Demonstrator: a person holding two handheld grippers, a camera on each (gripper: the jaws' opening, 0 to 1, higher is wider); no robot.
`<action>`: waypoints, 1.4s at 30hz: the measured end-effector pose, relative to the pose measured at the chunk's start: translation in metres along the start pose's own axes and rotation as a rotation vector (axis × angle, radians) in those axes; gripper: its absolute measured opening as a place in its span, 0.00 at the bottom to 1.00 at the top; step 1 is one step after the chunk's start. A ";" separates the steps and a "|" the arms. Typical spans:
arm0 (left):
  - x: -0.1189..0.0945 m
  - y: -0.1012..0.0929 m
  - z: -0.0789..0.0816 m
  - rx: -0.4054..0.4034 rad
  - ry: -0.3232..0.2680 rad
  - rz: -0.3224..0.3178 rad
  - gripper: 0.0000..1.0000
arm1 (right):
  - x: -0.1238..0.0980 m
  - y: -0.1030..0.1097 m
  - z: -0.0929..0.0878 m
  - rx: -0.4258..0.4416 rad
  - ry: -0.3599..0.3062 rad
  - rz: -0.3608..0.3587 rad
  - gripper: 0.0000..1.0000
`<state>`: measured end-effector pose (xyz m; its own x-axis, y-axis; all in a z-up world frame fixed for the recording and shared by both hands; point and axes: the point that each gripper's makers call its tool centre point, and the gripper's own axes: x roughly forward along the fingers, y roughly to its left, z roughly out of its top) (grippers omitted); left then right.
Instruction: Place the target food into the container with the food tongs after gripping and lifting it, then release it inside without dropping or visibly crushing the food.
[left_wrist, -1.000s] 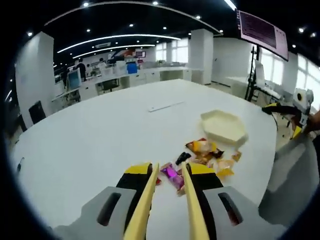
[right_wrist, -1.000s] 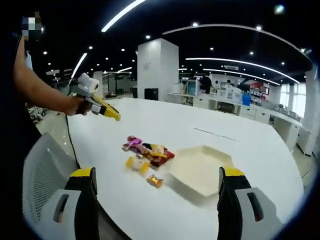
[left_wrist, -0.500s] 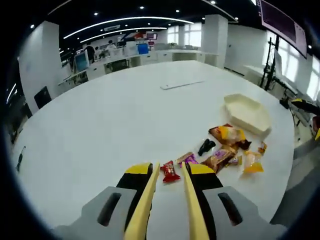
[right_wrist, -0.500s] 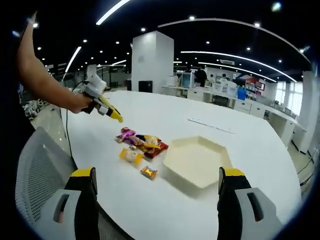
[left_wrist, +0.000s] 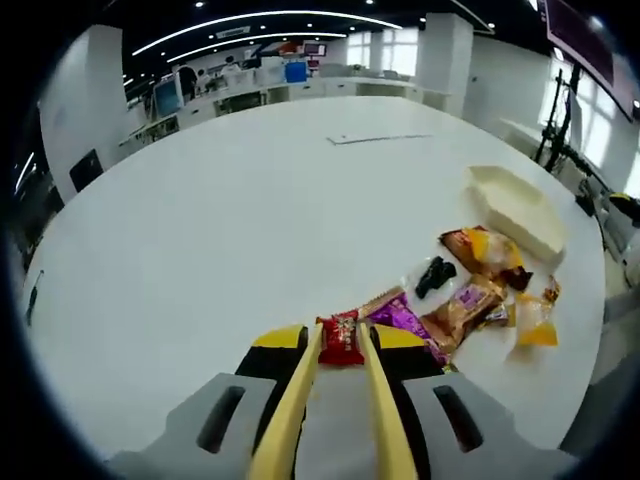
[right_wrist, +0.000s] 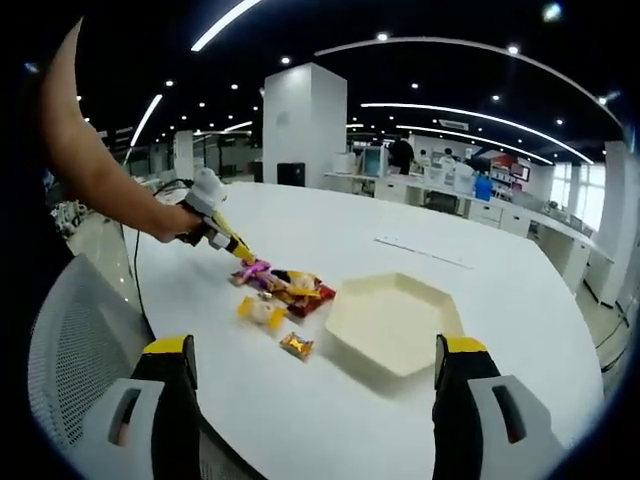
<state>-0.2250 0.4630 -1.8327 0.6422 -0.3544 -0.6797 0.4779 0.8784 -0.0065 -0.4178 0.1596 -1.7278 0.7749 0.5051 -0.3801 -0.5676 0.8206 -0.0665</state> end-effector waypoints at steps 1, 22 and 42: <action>-0.001 0.001 -0.001 -0.006 0.012 0.003 0.18 | 0.001 0.001 -0.001 -0.002 0.009 0.004 0.96; -0.037 -0.016 0.058 0.072 -0.021 -0.123 0.17 | -0.002 -0.002 -0.001 0.002 0.003 -0.015 0.91; -0.107 -0.038 0.171 0.335 -0.098 -0.330 0.16 | -0.001 -0.007 -0.006 -0.054 0.041 -0.060 0.93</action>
<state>-0.2094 0.4124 -1.6343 0.4696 -0.6396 -0.6086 0.8221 0.5682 0.0372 -0.4163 0.1514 -1.7319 0.7965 0.4432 -0.4114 -0.5356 0.8328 -0.1398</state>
